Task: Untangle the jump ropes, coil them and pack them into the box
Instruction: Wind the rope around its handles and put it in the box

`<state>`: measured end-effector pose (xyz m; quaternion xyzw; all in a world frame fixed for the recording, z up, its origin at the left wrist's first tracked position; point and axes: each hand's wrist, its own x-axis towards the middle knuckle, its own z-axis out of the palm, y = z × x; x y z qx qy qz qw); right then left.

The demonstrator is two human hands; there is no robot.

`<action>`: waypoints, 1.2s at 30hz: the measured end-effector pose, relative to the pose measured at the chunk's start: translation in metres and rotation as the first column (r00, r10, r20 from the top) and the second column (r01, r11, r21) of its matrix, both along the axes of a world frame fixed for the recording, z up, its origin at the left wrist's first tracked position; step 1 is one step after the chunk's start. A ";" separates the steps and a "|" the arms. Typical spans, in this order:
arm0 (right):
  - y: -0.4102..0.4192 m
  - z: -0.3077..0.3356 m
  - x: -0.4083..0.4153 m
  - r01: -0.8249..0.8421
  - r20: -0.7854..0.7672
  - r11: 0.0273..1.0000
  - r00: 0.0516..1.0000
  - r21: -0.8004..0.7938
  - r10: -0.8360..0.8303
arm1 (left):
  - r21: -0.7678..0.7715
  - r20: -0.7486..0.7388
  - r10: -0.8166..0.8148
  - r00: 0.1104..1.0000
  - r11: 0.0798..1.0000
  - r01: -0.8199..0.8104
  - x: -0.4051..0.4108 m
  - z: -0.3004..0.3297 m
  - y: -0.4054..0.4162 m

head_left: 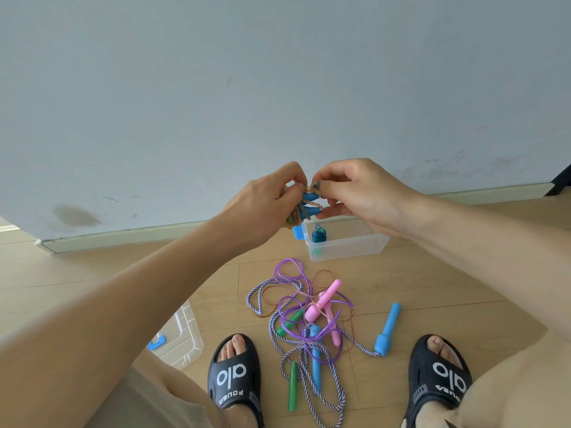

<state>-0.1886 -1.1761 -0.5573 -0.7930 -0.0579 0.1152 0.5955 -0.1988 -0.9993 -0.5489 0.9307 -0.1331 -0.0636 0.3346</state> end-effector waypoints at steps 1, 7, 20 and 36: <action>0.000 0.000 0.000 -0.014 -0.019 1.000 1.000 0.014 0.015 | 0.000 -0.004 -0.002 1.000 1.000 0.002 0.000 0.000 0.000; -0.002 -0.001 0.001 -0.085 -0.188 0.974 0.974 0.211 0.126 | -0.022 -0.002 -0.024 1.000 0.999 0.023 0.001 -0.001 0.001; -0.011 0.006 -0.005 -0.136 -0.285 0.932 0.928 0.337 0.239 | -0.126 -0.027 -0.110 0.994 0.986 0.106 0.002 -0.002 0.006; 0.000 -0.003 -0.003 0.158 -0.034 0.987 0.987 -0.042 -0.160 | -0.130 0.073 0.002 0.997 0.991 0.007 0.008 -0.002 0.000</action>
